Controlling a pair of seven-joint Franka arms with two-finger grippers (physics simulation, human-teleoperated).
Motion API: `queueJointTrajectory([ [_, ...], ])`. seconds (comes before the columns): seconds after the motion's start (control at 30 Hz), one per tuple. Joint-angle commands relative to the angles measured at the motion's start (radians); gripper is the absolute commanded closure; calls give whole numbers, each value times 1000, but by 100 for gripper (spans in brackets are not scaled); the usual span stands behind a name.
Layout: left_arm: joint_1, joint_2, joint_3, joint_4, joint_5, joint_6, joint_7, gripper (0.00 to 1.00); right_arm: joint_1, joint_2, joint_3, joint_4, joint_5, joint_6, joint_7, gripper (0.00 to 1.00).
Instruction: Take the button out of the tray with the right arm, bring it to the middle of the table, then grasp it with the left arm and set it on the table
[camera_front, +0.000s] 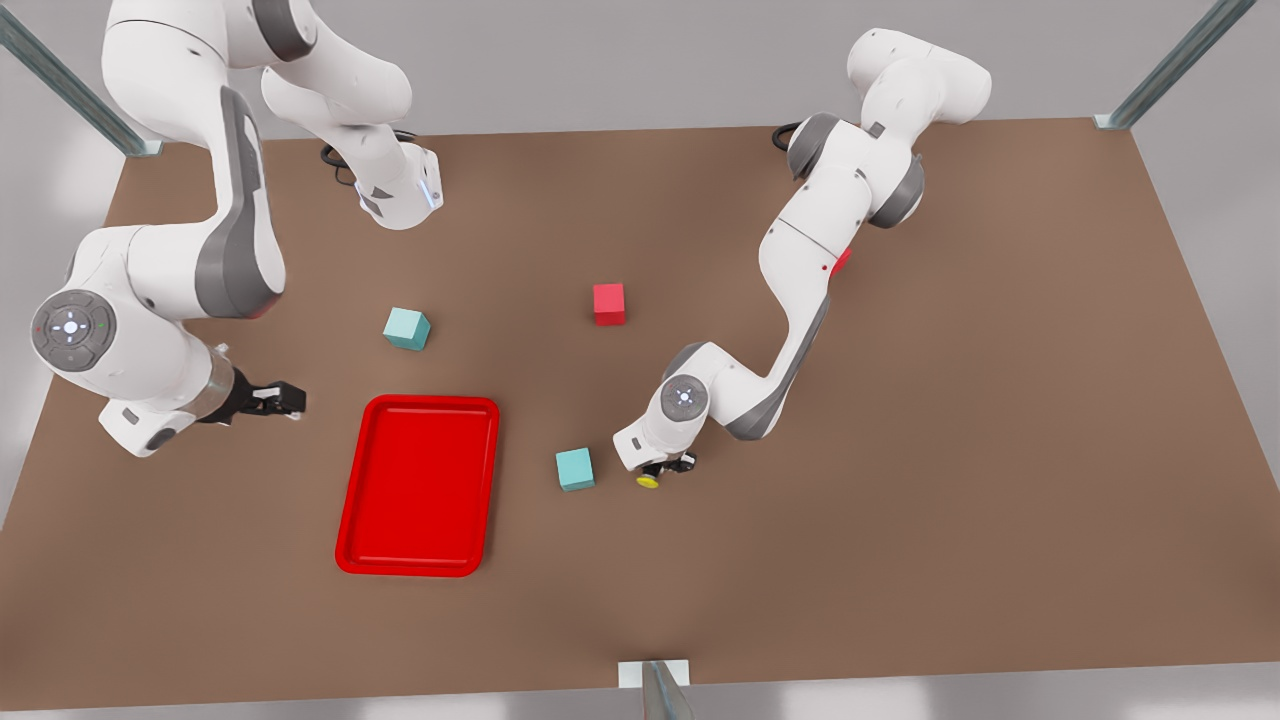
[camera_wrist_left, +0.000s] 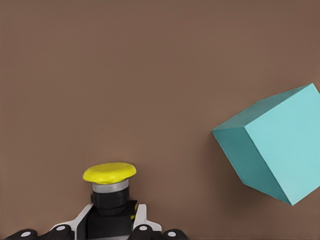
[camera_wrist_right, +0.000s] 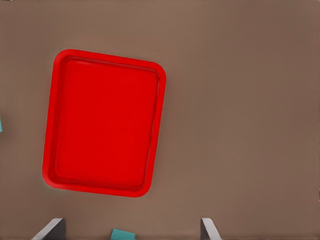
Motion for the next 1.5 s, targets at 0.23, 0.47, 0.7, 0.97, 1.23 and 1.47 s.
queueJointTrajectory([
  [0.23,-12,-6,23,2,6,-19,-11,51,-27,-2,1,3,1,-1,-14,0],
  [0.47,-18,-23,54,2,8,-49,-31,51,-31,-2,1,3,24,-23,-14,0],
  [0.7,-20,-104,158,-1,138,-53,-549,50,-34,-2,1,3,24,-23,-16,0],
  [0.97,-222,-123,390,-13,595,-387,-1917,50,-28,-2,1,3,23,-23,-14,0],
  [1.23,-242,-92,390,-111,824,-464,-2692,50,-27,-2,2,3,23,-23,-14,0],
  [1.47,-241,-37,390,-196,1005,-453,-2856,50,-28,-2,1,3,23,-23,-14,0],
])
